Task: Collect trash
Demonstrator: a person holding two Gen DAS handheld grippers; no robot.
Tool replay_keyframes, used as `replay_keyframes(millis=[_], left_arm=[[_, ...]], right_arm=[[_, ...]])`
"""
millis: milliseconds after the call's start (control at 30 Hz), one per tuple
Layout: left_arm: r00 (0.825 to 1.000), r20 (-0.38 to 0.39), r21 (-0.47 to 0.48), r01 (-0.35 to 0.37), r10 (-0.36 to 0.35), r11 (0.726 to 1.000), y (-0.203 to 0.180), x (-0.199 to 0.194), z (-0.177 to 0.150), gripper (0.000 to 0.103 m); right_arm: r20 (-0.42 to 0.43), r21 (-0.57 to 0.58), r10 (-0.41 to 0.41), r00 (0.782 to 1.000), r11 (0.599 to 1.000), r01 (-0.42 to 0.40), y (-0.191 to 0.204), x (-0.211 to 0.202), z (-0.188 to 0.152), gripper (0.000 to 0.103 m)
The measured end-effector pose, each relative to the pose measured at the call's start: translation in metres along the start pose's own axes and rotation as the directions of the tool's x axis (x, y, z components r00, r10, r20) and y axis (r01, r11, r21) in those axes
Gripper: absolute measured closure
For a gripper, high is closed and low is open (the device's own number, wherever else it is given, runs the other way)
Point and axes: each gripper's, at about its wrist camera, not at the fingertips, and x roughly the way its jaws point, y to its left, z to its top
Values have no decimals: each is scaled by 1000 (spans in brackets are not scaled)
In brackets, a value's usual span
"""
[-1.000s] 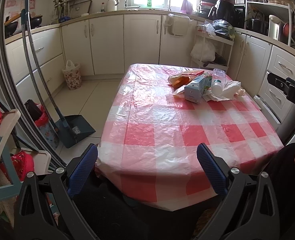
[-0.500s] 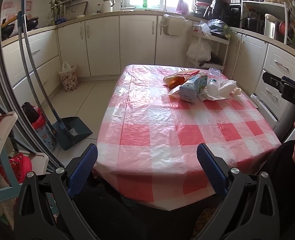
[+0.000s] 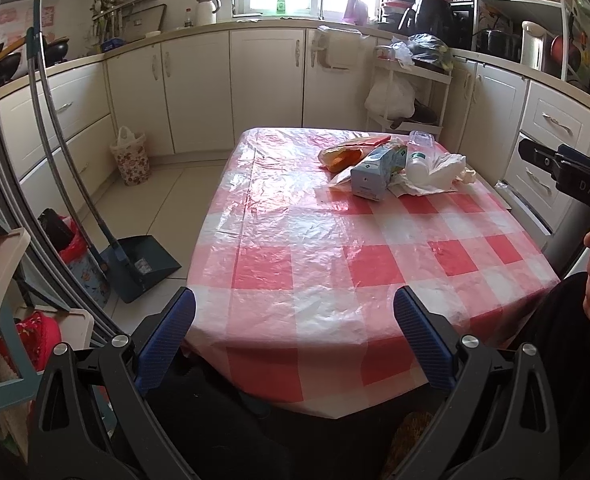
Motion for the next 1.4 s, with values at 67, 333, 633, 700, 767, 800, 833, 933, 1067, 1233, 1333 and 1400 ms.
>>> replay_keyframes(millis=[67,333,633,700,767,800,833,933,1067,1233,1333,1400], left_arm=[[1000,-1,1,-1,1,1000,-2,-1,-2,7],[1000,-6,5,-10,10,1000,-5,0,-4,7],[1000,-13,-16,-7,6,1000,-2,1,-3,7],[1000,-18,-36,0,-1,999,1,1,-1,7],[1000,-13,-44,19,-19,999,1,0,2,7],[1000,-6,-43,26,-26,999,0,0,4,7],[1000,-1,-37,31,-31,999,-3,1,5,7],[998,0,6,59,-59,998,-17,10,18,7],[996,-16,58,86,-85,995,-40,33,43,7],[995,-28,110,99,-96,989,-62,70,78,7],[995,-57,137,91,-84,986,-72,102,96,7],[994,-79,141,89,-78,986,-78,123,107,7]], right_arm=[[-1,-1,-4,1000,1000,4,-1,0,0,6],[-4,-2,-15,1000,1000,15,-6,0,-1,6],[-18,3,-8,1000,1000,8,-11,1,0,6],[-16,21,-4,1000,1000,5,-16,-1,0,6],[-15,43,3,1000,999,-2,-20,-3,0,6],[-18,53,9,1000,999,-8,-23,-3,0,6],[-25,62,18,1000,998,-16,-26,-1,1,6],[-73,85,47,996,996,-41,-32,9,2,6],[-166,83,118,979,991,-106,-32,37,5,6],[-249,222,209,946,963,-154,-51,80,4,6],[-250,299,231,940,942,-152,-63,92,1,6],[-254,331,243,936,931,-151,-68,96,-2,6]])
